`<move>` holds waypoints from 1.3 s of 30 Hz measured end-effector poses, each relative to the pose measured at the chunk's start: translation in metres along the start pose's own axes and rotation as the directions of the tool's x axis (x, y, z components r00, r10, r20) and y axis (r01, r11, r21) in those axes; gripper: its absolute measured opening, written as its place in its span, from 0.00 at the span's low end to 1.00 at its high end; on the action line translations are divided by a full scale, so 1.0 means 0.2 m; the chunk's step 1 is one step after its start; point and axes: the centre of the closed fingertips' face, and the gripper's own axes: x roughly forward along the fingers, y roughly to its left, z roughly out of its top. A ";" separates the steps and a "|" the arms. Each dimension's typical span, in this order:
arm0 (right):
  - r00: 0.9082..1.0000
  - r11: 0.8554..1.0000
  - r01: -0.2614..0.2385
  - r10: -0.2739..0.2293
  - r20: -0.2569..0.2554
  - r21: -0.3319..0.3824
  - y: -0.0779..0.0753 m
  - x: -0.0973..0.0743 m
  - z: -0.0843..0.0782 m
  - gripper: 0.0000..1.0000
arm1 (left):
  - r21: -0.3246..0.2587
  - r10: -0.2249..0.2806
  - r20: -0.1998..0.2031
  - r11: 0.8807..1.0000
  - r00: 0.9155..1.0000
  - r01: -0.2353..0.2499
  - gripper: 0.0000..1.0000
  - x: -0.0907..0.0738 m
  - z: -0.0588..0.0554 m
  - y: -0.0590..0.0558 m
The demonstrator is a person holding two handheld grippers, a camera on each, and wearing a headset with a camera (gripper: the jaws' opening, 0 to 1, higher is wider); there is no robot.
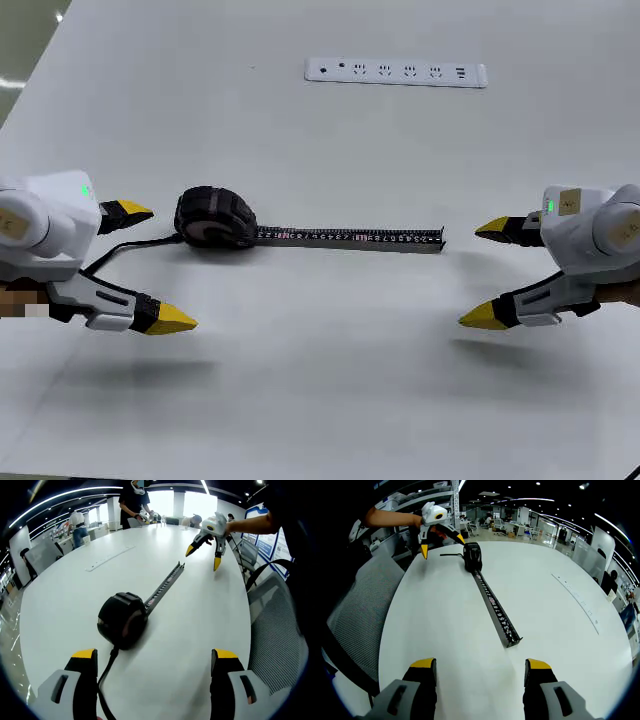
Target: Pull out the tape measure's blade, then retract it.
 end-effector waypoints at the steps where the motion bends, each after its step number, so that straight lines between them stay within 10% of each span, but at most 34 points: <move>1: 1.000 1.000 -0.002 0.002 0.006 0.006 0.01 0.00 0.00 0.71 | -0.008 0.004 0.004 1.000 1.000 -0.004 0.94 0.00 -0.01 -0.02; 23: 0.992 0.985 0.067 -0.083 0.098 0.159 0.15 0.02 0.04 0.98 | -0.165 0.149 0.126 0.978 0.981 -0.127 0.99 -0.05 0.02 -0.12; 39: 0.948 0.933 0.203 -0.263 0.178 0.297 0.19 -0.03 0.07 0.99 | -0.263 0.293 0.194 0.935 0.936 -0.238 0.99 -0.08 0.07 -0.14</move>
